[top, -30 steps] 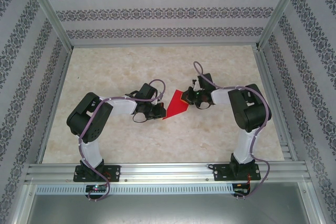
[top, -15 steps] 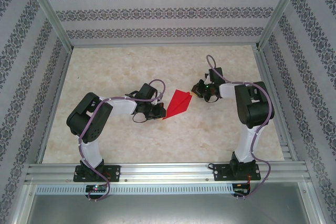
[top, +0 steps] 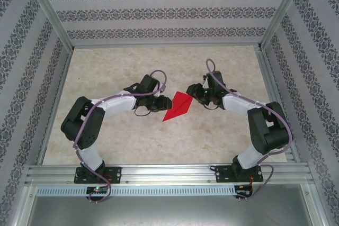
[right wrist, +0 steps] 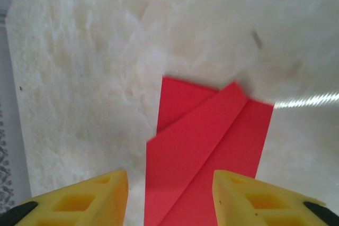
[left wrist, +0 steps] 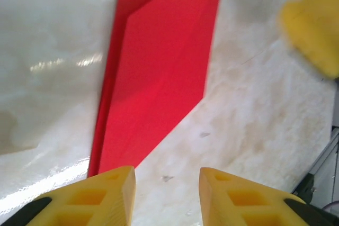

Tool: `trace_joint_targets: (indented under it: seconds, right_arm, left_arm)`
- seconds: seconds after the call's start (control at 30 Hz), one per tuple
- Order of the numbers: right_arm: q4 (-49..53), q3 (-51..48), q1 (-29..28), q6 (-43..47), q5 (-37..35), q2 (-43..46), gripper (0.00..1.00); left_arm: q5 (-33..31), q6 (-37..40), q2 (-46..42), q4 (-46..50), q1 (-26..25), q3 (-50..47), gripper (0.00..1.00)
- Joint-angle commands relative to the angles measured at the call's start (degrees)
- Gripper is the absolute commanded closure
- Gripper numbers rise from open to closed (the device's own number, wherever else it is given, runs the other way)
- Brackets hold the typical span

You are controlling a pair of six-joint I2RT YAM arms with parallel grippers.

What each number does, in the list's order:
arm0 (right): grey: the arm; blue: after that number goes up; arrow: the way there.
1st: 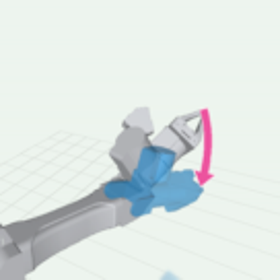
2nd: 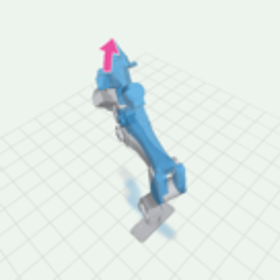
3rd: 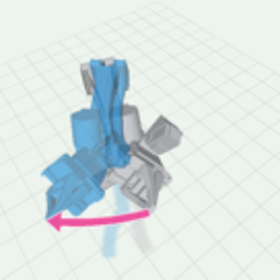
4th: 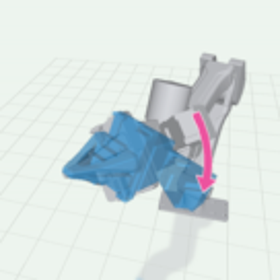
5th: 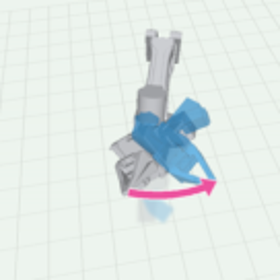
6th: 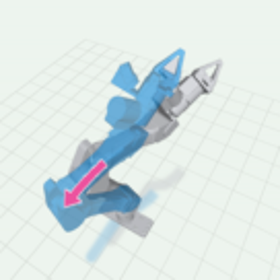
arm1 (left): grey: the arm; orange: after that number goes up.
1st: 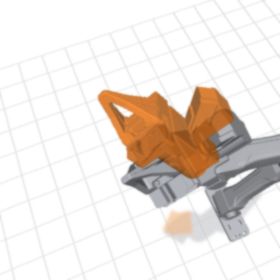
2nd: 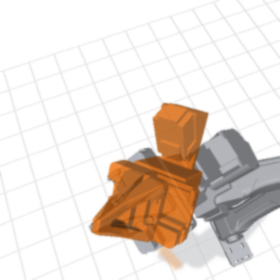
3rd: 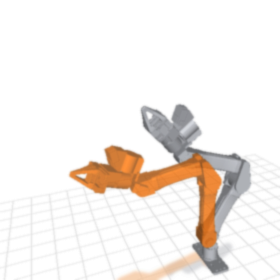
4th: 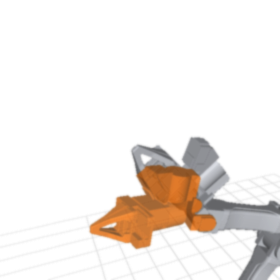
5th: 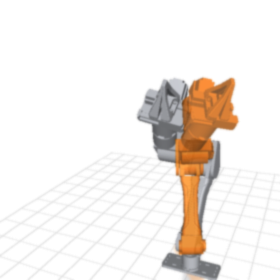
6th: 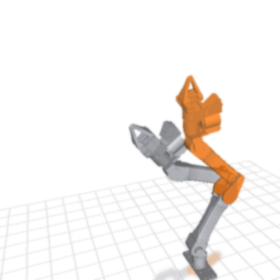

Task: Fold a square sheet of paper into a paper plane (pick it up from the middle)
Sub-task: Fourth fold the wing at the center of the table, then turn over the paper at the center of the table.

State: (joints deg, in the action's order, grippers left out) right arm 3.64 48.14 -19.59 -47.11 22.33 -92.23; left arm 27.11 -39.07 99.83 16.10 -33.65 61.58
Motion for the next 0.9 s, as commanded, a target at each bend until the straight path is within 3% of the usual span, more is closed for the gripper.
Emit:
trace_joint_targets:
  seconds: [0.0, 0.17, 0.37, 0.87]
  right_arm:
    - [-1.0, -1.7, -3.3, -5.3, -4.0, -0.3, 0.51]
    - [-3.1, -0.2, -6.7, -9.7, -6.2, -5.2, 0.51]
    - [-6.3, 0.2, -7.5, -12.5, -6.9, -8.4, 0.54]
    - [-12.5, 2.0, -7.8, -13.3, -3.0, -12.6, 0.63]
  left_arm:
    - [-5.8, 0.3, -2.8, 1.6, 1.4, 0.7, 0.6]
    - [-10.3, -0.1, -4.4, 2.1, 3.1, -0.6, 0.5]
    - [-10.0, -0.3, -4.5, 1.3, 4.8, -2.4, 0.38]
    - [-7.3, -0.9, -3.2, -1.3, 7.3, -3.4, 0.29]
